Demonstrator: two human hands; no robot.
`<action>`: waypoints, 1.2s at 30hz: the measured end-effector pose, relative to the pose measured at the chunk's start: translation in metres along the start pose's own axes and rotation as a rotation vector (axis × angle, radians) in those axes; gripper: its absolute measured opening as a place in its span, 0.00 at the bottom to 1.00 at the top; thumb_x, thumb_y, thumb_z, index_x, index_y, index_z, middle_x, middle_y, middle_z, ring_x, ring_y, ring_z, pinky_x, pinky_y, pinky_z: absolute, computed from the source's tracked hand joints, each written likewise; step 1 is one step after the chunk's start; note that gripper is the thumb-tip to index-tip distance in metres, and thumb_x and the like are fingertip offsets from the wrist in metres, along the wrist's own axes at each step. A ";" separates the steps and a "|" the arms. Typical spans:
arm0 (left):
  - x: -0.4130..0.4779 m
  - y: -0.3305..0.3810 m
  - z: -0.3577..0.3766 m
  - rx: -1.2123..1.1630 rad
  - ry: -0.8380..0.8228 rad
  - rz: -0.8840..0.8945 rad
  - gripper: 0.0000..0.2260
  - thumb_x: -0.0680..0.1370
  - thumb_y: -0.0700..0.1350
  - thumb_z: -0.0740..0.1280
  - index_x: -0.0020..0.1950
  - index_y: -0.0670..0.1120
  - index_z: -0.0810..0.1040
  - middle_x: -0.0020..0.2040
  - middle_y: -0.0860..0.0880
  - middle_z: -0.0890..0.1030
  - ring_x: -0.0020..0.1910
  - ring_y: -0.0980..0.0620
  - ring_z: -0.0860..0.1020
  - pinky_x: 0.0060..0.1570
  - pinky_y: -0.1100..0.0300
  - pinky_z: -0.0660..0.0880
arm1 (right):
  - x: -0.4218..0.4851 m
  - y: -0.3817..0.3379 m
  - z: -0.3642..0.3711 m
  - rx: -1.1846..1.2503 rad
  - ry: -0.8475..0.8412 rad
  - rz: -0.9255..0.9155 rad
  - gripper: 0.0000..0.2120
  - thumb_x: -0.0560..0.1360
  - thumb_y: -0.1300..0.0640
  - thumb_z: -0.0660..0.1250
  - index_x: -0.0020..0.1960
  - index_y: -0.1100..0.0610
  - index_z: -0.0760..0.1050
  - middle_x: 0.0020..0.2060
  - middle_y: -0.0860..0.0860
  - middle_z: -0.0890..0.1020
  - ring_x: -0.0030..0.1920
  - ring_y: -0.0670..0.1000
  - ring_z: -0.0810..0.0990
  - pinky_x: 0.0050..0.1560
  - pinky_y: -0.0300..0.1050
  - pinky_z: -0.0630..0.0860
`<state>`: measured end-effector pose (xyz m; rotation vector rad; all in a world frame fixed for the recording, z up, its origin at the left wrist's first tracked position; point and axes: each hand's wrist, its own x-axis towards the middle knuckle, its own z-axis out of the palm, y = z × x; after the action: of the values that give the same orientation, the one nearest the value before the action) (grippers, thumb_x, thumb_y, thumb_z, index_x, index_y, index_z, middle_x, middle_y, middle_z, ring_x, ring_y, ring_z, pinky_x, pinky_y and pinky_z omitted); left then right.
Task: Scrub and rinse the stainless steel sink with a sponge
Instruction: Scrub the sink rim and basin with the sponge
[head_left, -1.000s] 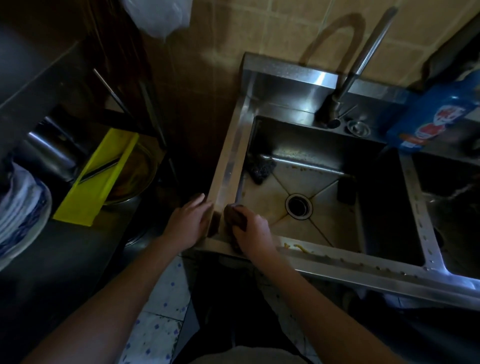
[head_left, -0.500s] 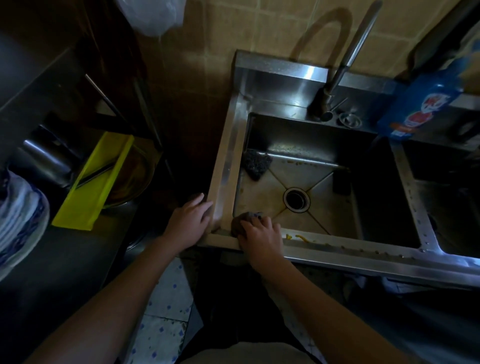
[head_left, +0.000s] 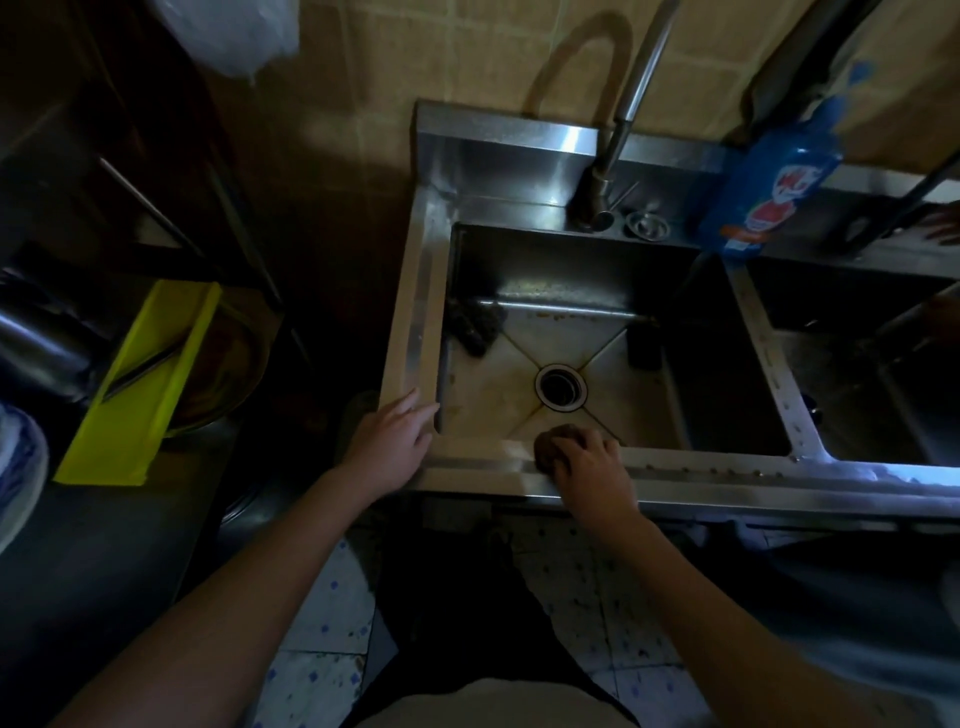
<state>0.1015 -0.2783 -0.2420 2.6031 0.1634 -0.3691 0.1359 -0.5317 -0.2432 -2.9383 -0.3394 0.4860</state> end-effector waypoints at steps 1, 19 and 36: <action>0.000 0.001 0.001 -0.011 -0.003 -0.001 0.20 0.81 0.47 0.57 0.73 0.51 0.63 0.77 0.49 0.56 0.74 0.47 0.59 0.71 0.48 0.60 | 0.000 -0.003 0.000 0.026 0.006 -0.001 0.18 0.80 0.51 0.57 0.69 0.50 0.68 0.66 0.54 0.68 0.64 0.57 0.66 0.61 0.51 0.71; 0.012 0.027 0.013 -0.028 -0.014 -0.025 0.20 0.80 0.45 0.60 0.73 0.51 0.64 0.77 0.50 0.56 0.74 0.47 0.57 0.70 0.51 0.59 | 0.001 -0.014 0.015 0.165 0.135 -0.118 0.15 0.78 0.54 0.59 0.62 0.49 0.75 0.64 0.49 0.73 0.59 0.55 0.70 0.50 0.49 0.74; 0.019 0.073 0.067 -0.041 -0.109 -0.013 0.24 0.76 0.55 0.65 0.71 0.52 0.67 0.74 0.48 0.63 0.72 0.45 0.63 0.70 0.42 0.58 | -0.015 0.102 -0.011 0.175 0.200 0.128 0.15 0.78 0.57 0.61 0.63 0.51 0.74 0.66 0.52 0.73 0.65 0.58 0.68 0.57 0.52 0.75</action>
<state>0.1176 -0.3738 -0.2701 2.5353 0.1492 -0.5055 0.1458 -0.6345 -0.2466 -2.8155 -0.0807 0.2198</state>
